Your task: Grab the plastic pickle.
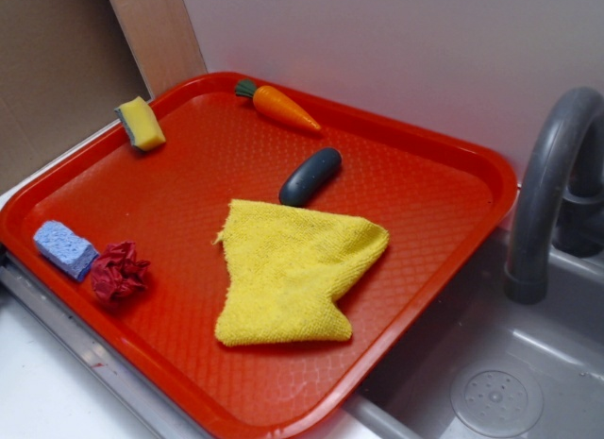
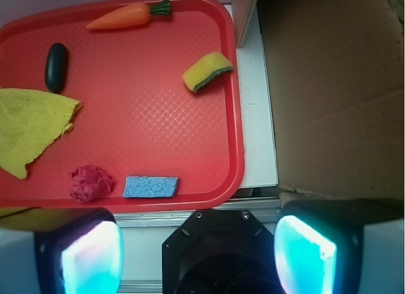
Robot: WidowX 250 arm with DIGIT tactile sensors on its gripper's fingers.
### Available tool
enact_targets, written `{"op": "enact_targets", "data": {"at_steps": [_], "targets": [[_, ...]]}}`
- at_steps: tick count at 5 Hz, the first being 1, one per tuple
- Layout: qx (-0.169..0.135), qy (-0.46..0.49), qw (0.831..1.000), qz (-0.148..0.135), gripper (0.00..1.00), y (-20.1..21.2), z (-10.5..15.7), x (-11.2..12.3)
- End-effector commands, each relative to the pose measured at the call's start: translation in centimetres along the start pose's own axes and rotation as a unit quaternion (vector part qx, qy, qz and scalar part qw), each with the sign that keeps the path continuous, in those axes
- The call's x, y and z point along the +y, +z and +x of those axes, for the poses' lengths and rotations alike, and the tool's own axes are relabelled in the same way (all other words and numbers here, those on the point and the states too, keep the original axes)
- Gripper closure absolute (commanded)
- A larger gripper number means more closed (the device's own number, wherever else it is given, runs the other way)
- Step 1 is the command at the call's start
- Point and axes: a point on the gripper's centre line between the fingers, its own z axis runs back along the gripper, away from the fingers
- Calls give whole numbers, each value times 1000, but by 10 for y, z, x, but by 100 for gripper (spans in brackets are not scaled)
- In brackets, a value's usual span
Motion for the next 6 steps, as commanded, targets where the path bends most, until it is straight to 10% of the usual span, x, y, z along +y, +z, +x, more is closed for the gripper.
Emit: {"op": "enact_targets", "data": {"at_steps": [1, 6], "targets": [[0, 0, 1000, 0, 0, 0, 0, 0], [-35, -44, 998, -17, 0, -75, 102, -170]]}}
